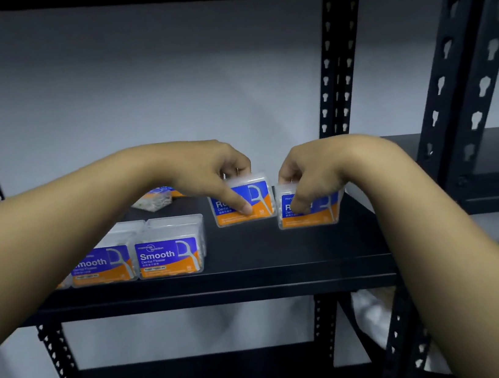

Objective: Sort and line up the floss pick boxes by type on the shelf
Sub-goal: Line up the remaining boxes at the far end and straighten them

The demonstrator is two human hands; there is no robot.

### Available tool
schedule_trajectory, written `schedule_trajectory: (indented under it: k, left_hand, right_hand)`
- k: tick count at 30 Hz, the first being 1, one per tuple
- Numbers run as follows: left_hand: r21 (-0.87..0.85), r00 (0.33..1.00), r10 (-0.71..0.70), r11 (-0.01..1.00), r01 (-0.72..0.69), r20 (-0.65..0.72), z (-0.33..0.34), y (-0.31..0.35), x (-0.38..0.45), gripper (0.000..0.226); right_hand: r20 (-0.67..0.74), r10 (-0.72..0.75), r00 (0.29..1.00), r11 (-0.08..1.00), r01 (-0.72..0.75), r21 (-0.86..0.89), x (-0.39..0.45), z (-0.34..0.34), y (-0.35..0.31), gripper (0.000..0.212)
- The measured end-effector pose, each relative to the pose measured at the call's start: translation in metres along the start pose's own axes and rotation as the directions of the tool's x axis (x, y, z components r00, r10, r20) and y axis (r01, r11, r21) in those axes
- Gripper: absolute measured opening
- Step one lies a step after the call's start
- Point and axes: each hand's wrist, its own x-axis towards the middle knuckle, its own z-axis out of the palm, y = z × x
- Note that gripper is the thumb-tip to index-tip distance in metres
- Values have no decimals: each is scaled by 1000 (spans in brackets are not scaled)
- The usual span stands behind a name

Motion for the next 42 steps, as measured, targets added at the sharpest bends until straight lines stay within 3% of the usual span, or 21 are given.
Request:
schedule_trajectory:
  k: [5,13,26,35,40,42]
  left_hand:
    - [78,998,-31,997,27,57,19,6,14,39]
    - [55,984,-82,996,74,157,37,6,28,37]
    - [20,962,-105,994,103,252,42,7,39,35]
    - [104,952,-145,987,121,270,47,18,51,35]
    - [113,941,-161,985,133,296,40,24,46,48]
    - [71,947,-157,987,143,280,24,24,39,50]
  right_hand:
    - [32,-18,999,1000,18,-6,4,12,7,27]
    - [94,-51,994,999,49,14,15,30,16,31]
    - [102,-114,988,993,110,45,25,34,25,35]
    - [97,-132,986,991,133,-1,27,43,21,42]
    - [175,-103,979,995,100,29,23,33,22,60]
    - [129,-90,988,993,78,93,19,18,27,68]
